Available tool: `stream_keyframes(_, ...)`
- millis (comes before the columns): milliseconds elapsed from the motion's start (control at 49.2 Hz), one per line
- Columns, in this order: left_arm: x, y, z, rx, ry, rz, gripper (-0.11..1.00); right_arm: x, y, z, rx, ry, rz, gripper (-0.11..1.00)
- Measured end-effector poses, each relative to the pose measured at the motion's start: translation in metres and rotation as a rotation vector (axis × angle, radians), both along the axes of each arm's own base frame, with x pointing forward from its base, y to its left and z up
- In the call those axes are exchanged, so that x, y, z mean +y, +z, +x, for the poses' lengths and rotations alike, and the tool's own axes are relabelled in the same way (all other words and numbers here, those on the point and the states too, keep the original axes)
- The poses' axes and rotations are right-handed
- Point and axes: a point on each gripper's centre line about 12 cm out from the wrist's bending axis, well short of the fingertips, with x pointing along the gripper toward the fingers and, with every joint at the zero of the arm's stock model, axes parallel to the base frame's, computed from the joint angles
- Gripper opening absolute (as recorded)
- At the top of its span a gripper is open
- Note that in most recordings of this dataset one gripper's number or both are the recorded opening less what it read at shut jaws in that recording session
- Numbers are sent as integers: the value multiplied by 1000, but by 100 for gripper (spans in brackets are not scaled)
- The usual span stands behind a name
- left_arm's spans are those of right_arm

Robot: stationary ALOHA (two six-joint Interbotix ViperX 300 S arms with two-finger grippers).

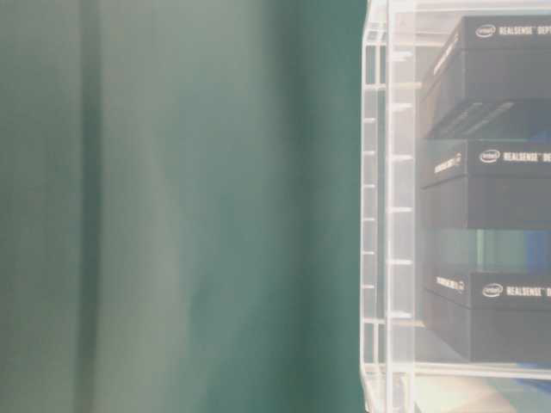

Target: Take the box out of the case with the right arm.

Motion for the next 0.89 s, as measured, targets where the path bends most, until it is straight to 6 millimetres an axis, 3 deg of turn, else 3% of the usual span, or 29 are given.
stream_keyframes(163,-2,12,2,44,-8,5,0,0,8,5,75,-1,9,0)
stream_keyframes(406,-6,-1,5,223,-27,-14,0,0,-10,6,281,-4,20,0)
stream_keyframes(894,-21,-30,-12,847,-25,-101,0,0,-51,-16,1059,-85,136,0)
